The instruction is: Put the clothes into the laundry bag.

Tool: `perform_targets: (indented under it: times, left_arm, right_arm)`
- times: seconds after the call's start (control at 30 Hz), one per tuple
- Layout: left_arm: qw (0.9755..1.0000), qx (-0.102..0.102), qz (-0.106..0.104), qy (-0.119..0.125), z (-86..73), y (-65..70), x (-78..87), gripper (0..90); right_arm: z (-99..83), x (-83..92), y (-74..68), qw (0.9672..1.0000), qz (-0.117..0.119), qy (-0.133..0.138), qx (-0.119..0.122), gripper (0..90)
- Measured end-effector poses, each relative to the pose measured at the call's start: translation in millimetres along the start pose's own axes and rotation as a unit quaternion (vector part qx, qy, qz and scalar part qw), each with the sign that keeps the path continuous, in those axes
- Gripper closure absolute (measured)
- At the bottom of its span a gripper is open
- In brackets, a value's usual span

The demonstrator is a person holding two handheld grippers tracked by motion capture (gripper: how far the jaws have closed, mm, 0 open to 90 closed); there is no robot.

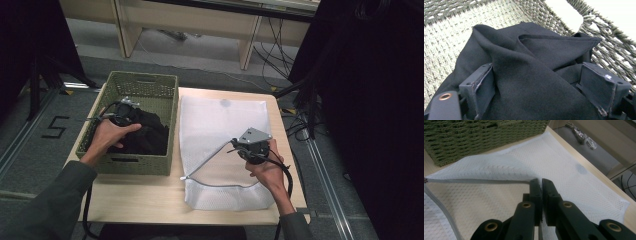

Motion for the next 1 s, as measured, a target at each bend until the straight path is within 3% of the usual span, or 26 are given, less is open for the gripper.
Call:
perform_targets:
  times: [0.23,0.27,0.3,0.47,0.5,0.57,0.73,0.8,0.93,1.0]
  left_arm:
    - [0.9995,-0.010,0.017,-0.024,-6.3,-5.6,-18.6,13.1]
    - [0.9999,0.008,0.013,-0.005,-6.2,-5.8,-25.3,12.3]
    - [0.9998,0.020,0.008,-0.005,-7.9,-7.4,-28.8,10.4]
    - [0.9993,0.028,0.020,-0.011,-12.3,-15.6,-40.5,4.4]
    - [0.9992,0.023,0.020,-0.025,-14.8,-17.5,-40.4,4.4]
    - [0.9991,0.021,0.023,-0.030,-17.8,-21.2,-42.7,3.6]
    - [0.9966,0.035,0.032,-0.067,-27.1,-33.1,-38.7,3.8]
    - [0.9963,0.041,0.040,-0.065,-29.4,-36.2,-39.9,3.8]
    - [0.9959,0.045,0.022,-0.075,-35.5,-32.5,-45.1,1.7]
    - [0.9965,0.036,0.017,-0.074,-37.7,-28.7,-47.5,0.0]
  right_arm:
    - [0.0,-0.8,1.2,1.0000,-0.002,0.003,0.003,87.7]
    - [-0.3,-0.9,0.8,1.0000,-0.001,0.002,0.001,87.7]
    - [-0.8,-0.6,0.6,1.0000,-0.002,0.001,-0.004,87.7]
    - [-1.2,-1.3,0.6,1.0000,0.000,0.000,-0.003,87.6]
    - [-1.2,-1.3,0.6,1.0000,0.000,0.000,-0.003,87.6]
    - [-1.4,-1.2,0.5,1.0000,0.000,-0.001,-0.003,87.5]
    - [-1.5,-1.5,-0.1,1.0000,0.006,-0.002,0.005,87.5]
    - [-1.9,-1.9,-0.3,1.0000,0.005,-0.003,0.001,87.5]
    - [-2.3,-2.4,-0.4,1.0000,0.006,-0.003,0.006,87.5]
    - [-2.5,-2.6,-0.4,1.0000,0.005,-0.004,0.005,87.5]
Point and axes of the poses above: each handheld gripper's, and its own axes: x roughly backward along the jaws, z roughly out of its top, y roughly to its right, the point moved 8 cm from there along -x, roughly forward along the jaws, and after that the axes turned 1 degree about z, right-handed, at the moved point
